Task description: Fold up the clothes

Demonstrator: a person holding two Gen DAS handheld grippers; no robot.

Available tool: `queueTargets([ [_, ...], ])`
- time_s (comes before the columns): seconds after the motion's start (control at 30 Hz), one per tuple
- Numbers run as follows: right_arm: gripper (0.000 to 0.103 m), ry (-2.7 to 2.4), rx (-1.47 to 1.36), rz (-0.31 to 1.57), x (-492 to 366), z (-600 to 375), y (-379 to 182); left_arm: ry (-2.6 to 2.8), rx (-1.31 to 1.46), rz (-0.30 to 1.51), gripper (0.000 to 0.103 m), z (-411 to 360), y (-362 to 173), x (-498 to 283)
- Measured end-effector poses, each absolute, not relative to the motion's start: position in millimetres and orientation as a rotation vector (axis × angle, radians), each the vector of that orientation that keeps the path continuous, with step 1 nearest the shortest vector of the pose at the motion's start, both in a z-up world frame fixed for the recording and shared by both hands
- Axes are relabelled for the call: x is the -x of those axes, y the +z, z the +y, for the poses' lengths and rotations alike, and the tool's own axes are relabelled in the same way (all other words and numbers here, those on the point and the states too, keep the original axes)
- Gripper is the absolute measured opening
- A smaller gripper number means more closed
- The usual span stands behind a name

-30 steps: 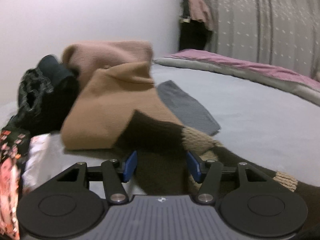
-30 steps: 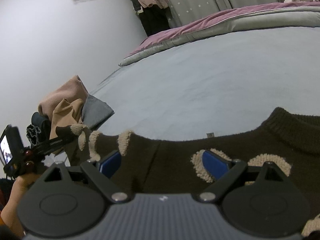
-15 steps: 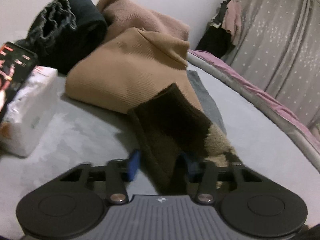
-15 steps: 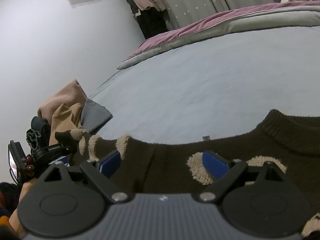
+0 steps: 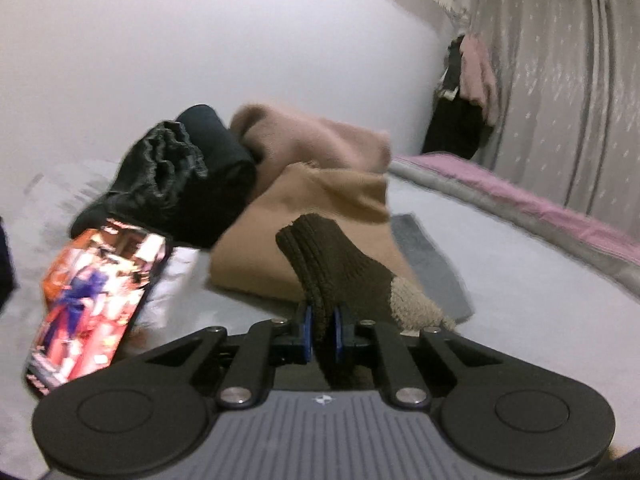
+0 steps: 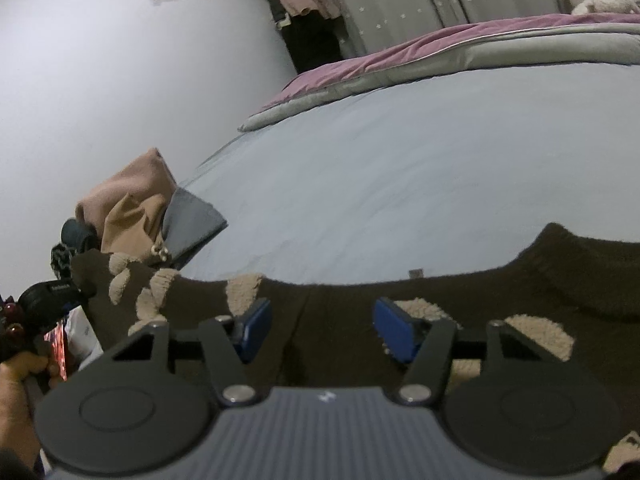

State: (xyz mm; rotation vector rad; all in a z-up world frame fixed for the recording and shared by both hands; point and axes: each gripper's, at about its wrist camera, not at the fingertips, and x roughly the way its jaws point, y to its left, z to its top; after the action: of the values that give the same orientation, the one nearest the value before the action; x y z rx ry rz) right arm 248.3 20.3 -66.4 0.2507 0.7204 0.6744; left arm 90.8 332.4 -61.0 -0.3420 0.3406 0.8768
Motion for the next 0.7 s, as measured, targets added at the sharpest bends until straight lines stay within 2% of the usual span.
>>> queueTargets([
  [0.17,0.058,0.679,-0.231,0.742,-249,28,-73,0.917,0.319,0.444,0.019,339,-76,-96],
  [0.27,0.058,0.676,-0.235,0.742,-249,27,-73,0.930,0.272,0.413,0.022,329,-74,-96],
  [0.4,0.058,0.668,-0.234,0.739,-248,26,-72,0.851,0.199,0.389,0.031,301,-66,-96],
  [0.7,0.058,0.667,-0.231,0.744,-249,25,-74,0.518,0.141,0.488,0.033,244,-83,-129],
])
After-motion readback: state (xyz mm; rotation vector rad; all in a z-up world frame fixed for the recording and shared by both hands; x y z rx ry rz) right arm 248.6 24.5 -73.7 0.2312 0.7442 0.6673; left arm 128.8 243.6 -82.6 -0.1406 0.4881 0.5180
